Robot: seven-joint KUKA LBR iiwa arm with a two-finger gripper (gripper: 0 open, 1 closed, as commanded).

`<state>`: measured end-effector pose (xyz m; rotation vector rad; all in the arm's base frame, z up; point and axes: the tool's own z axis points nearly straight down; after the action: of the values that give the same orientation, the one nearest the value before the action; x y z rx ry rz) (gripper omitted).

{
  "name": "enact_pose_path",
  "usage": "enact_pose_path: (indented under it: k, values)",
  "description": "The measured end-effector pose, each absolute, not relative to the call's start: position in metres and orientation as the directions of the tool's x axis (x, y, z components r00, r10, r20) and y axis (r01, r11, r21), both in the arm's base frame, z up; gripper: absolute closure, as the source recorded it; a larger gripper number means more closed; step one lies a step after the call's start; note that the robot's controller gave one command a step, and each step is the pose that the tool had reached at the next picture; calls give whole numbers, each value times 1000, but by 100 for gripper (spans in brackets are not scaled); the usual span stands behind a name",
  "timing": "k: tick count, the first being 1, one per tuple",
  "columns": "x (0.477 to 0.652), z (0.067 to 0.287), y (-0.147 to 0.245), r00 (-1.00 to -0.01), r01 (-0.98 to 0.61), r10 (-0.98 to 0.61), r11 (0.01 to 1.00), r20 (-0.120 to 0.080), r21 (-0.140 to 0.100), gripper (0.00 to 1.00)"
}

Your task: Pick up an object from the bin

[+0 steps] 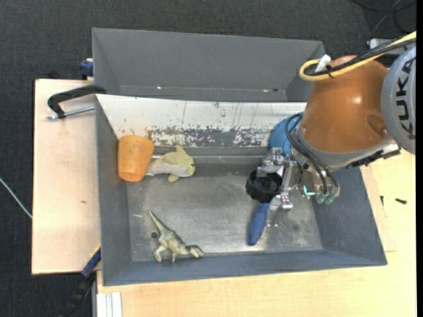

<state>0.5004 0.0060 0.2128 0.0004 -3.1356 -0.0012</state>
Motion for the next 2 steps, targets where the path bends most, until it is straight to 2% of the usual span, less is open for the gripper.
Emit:
enact_pose_path:
  k: [1, 2]
  values:
    - [517, 85, -57, -923, -384, -384, 923, 2, 2, 0]
    - [517, 87, -56, -922, -386, -386, 922, 1, 2, 100]
